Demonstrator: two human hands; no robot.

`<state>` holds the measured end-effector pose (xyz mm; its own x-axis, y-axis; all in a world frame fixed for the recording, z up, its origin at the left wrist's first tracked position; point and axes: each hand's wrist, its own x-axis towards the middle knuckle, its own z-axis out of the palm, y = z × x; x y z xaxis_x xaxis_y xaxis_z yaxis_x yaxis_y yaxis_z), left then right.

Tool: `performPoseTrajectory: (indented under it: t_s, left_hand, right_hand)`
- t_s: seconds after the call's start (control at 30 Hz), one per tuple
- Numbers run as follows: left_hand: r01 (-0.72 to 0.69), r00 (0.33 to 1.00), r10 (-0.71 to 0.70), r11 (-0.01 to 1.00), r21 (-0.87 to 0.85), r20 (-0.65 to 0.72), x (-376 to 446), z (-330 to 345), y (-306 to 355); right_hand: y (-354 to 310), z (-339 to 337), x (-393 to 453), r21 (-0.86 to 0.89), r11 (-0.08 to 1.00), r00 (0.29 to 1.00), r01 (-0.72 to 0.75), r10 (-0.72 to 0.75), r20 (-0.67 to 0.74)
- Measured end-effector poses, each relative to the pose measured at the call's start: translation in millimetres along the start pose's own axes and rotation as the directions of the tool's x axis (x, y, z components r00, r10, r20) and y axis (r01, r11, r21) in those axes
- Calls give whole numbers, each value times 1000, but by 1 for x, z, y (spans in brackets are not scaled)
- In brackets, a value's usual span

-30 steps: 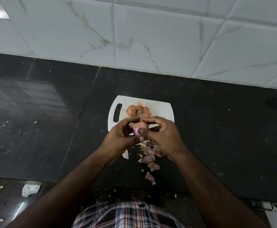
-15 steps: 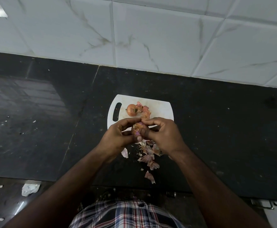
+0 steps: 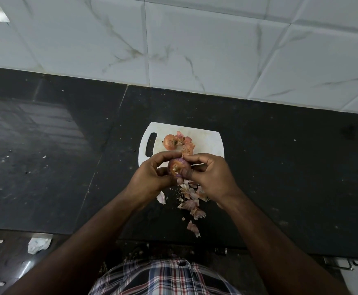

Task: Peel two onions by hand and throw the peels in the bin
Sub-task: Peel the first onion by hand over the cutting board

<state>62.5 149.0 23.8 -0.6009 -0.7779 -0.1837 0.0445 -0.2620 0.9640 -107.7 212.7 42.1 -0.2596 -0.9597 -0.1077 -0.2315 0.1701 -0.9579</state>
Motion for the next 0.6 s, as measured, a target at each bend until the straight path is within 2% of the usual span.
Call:
performPoseTrajectory:
  t_s: [0.13,0.27,0.4,0.6]
  left_hand:
    - [-2,1000,2,1000,-13,-6,1,1,-3]
    - [-16,1000,17,1000,12,-23,0,1,-3]
    - [-36,999,38,997,68,-39,-1,3,0]
    - [-77,996,82,982,173,-21,0,7,-4]
  right_hand:
    - [1,-1,0,35,999,999,16,-15,-44]
    - [4,-6,-1,85,996,999,-37,37,1]
    - [1,-4,-5,-86,996,999,-33,33,-2]
    - [-11,-3,-9,-213,977,999,-16,9,-35]
